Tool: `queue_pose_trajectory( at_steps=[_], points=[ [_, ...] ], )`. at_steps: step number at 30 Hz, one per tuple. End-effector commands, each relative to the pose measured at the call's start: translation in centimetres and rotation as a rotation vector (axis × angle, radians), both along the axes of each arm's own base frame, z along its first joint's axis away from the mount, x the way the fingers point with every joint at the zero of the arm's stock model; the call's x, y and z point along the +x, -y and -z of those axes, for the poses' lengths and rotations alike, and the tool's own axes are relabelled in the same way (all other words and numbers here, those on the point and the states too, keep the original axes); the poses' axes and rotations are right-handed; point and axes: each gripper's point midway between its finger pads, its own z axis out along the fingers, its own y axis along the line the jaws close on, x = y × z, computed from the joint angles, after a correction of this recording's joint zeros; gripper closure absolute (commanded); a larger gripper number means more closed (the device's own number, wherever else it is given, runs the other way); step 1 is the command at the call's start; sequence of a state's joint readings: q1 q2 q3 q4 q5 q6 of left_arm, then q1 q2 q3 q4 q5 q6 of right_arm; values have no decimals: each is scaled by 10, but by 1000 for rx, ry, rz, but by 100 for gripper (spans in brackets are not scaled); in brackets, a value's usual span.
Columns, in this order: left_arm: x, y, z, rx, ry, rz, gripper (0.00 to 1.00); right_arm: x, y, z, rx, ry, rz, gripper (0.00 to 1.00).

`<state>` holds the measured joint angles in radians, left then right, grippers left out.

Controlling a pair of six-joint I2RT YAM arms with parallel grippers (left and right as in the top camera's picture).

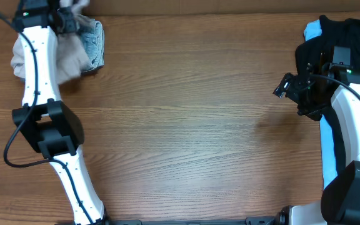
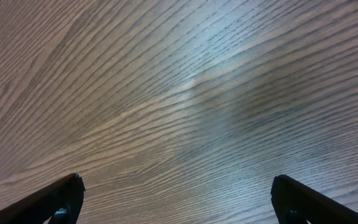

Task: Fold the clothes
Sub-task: 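Carry the bundle with the left gripper to the top-left beside the denim shorts, then lower the bundle onto the denim shorts and open the left gripper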

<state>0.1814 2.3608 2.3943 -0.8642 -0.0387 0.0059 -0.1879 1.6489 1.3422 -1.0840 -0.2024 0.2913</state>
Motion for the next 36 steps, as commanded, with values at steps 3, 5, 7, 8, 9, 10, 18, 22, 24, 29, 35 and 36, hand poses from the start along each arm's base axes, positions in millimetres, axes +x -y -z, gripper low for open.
queue_pose_trajectory(
  at_steps=[3, 5, 7, 8, 9, 10, 18, 22, 24, 29, 35, 36],
  points=[
    [12, 72, -14, -122, 54, 175, 0, 1, -1, 0, -1, 4, -6, 0],
    [12, 77, -17, -120, 57, 183, 0, 1, -1, 0, -1, 4, -6, 0],
    [10, 78, -23, -122, 57, 184, 0, 1, -1, 0, -1, 4, -6, 0],
    [7, 77, -27, -121, 56, 183, 0, 1, -1, 0, -1, 4, -6, 0],
    [5, 75, -32, -121, 55, 178, 0, 1, -1, 0, -1, 4, -6, 0],
    [2, 71, -38, -120, 55, 171, 0, 1, -1, 0, -1, 4, -6, 0],
    [-16, 22, -59, -74, 45, 131, 0, 4, -1, 0, -3, 14, -6, 0],
    [-15, -1, -50, -32, 39, 138, 0, 4, -1, 0, -3, 16, -6, 0],
    [-11, -12, -41, -10, 47, 141, 1, 4, -1, 0, -3, 15, -6, 0],
    [-3, -31, -1, -12, 42, 114, 0, 4, -1, 0, -3, 15, -6, 0],
    [5, -36, 61, -13, 38, 110, 0, 3, -1, 0, -3, 10, -6, 0],
    [6, -36, 68, -11, 45, 110, 0, 3, -1, 0, -3, 10, -6, 0]
  ],
)
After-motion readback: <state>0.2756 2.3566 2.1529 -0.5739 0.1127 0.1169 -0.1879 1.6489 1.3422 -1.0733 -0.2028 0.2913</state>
